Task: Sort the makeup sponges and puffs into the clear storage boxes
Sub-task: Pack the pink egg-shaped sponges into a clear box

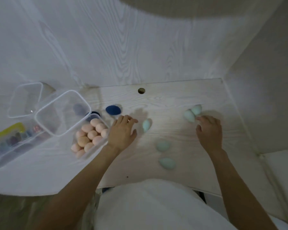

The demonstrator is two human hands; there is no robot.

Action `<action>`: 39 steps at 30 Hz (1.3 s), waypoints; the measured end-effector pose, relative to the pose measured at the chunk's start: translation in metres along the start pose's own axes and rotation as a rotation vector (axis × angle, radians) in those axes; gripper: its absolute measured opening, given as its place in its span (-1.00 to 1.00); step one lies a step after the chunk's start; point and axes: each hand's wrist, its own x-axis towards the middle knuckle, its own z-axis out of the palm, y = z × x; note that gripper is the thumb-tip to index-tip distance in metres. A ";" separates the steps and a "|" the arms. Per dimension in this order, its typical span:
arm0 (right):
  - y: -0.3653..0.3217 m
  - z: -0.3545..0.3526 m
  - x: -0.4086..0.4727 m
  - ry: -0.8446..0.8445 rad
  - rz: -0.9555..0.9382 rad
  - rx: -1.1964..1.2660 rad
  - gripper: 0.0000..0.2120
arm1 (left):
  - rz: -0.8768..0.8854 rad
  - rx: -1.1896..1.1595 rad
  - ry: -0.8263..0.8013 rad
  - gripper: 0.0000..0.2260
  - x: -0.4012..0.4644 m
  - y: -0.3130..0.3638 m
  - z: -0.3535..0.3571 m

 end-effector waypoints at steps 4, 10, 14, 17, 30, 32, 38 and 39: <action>0.023 0.005 0.015 -0.094 0.154 -0.094 -0.53 | 0.163 -0.060 -0.163 -0.61 0.022 0.023 0.025; 0.027 0.004 0.008 -0.059 0.145 -0.020 -0.60 | 0.284 0.033 -0.267 -0.61 0.025 0.034 0.051; -0.023 -0.006 -0.011 0.060 0.036 0.226 -0.61 | 0.246 -0.112 -0.245 -0.63 0.019 0.028 0.050; -0.080 -0.003 -0.018 -0.049 0.073 0.556 -0.67 | 0.206 -0.273 -0.098 -0.68 0.007 0.018 0.032; -0.285 0.052 -0.033 -0.650 -0.443 0.672 -0.69 | -0.626 0.012 0.188 -0.47 -0.154 -0.098 -0.028; -0.315 0.060 -0.037 -0.652 -0.573 0.609 -0.69 | -0.640 0.060 0.144 -0.44 -0.159 -0.107 -0.029; -0.368 0.093 -0.046 -0.569 -1.058 0.207 -0.79 | -0.584 -0.012 0.053 -0.43 -0.152 -0.115 -0.040; -0.368 0.099 -0.046 -0.550 -1.127 0.107 -0.84 | -0.573 -0.023 0.067 -0.45 -0.153 -0.117 -0.041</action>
